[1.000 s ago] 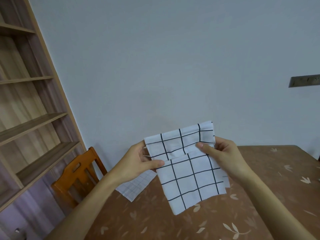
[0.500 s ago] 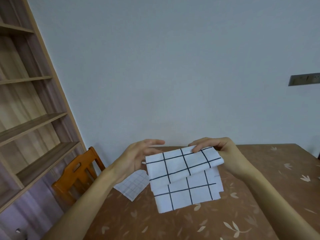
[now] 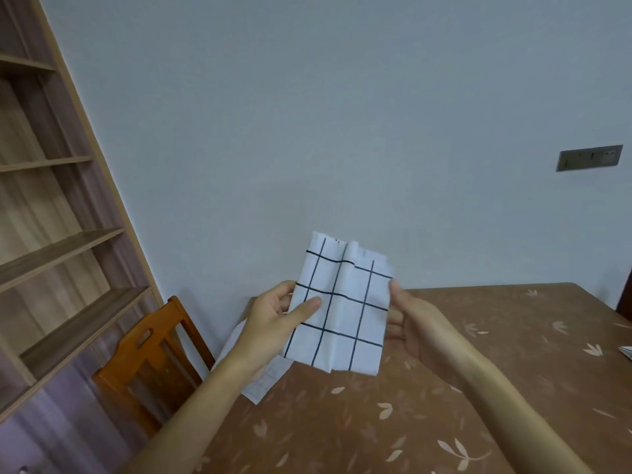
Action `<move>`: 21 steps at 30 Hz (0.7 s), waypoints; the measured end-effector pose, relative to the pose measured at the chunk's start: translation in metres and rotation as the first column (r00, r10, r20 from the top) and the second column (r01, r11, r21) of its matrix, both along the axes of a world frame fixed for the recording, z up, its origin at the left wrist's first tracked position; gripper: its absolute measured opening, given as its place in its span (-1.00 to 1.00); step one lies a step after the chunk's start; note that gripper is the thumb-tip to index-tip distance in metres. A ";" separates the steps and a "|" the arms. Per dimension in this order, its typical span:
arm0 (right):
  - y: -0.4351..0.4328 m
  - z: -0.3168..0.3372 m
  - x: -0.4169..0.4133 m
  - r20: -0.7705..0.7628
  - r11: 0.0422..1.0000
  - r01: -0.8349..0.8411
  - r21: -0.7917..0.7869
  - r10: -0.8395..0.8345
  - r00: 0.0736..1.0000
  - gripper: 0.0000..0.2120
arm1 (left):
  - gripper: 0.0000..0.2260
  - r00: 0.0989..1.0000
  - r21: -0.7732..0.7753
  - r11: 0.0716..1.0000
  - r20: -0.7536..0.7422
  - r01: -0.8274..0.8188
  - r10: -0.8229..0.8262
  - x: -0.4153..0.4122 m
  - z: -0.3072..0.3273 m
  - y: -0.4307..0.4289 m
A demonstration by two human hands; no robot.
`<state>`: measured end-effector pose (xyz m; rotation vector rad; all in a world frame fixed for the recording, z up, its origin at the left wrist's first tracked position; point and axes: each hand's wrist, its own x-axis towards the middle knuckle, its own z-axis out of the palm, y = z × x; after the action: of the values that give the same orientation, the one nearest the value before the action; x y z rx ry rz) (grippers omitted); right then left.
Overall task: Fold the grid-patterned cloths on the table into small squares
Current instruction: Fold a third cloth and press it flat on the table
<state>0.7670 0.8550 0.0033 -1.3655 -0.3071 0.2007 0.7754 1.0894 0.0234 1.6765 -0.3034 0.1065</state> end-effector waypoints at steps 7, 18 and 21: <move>0.027 0.001 -0.015 0.116 0.972 0.159 -0.175 -0.140 0.983 -0.65 | -0.64 0.991 0.036 0.993 0.076 -0.113 0.110 -0.008 -0.014 -0.020; 0.030 -0.003 -0.011 0.291 0.896 0.434 -0.096 -0.392 0.873 -0.79 | -0.73 0.986 -0.102 0.983 -0.081 -0.153 0.145 -0.004 -0.015 -0.027; 0.032 -0.009 -0.013 0.530 0.806 0.571 -0.155 -0.420 0.737 -0.74 | -0.80 0.979 -0.188 0.973 -0.177 -0.132 0.099 -0.003 -0.014 -0.031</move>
<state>0.7541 0.8874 -0.0058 -1.7567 -0.3037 -0.5829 0.7728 1.0584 0.0099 1.4925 -0.0655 0.0798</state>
